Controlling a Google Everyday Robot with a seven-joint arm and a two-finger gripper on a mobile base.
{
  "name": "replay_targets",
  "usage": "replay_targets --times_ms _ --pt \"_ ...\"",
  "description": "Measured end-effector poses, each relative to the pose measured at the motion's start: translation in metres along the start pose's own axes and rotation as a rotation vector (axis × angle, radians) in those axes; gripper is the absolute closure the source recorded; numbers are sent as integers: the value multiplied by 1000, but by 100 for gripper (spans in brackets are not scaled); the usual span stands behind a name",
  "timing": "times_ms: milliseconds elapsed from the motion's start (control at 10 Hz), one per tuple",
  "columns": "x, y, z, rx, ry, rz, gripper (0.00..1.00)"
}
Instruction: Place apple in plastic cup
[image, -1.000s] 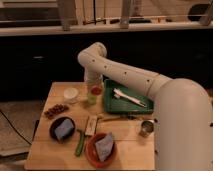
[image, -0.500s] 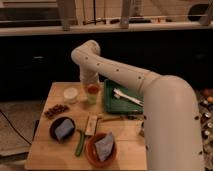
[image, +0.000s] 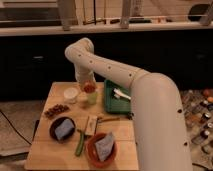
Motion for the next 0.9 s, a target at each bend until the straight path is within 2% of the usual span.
replay_targets --times_ms 300,400,700,800,900 --pt "3 -7 3 -5 -14 -15 100" --pt "4 -5 4 -5 -19 -7 95" --pt "5 2 7 -4 -33 23 69" --pt "6 2 8 -2 -36 30 57" --pt "5 3 9 -2 -39 33 50"
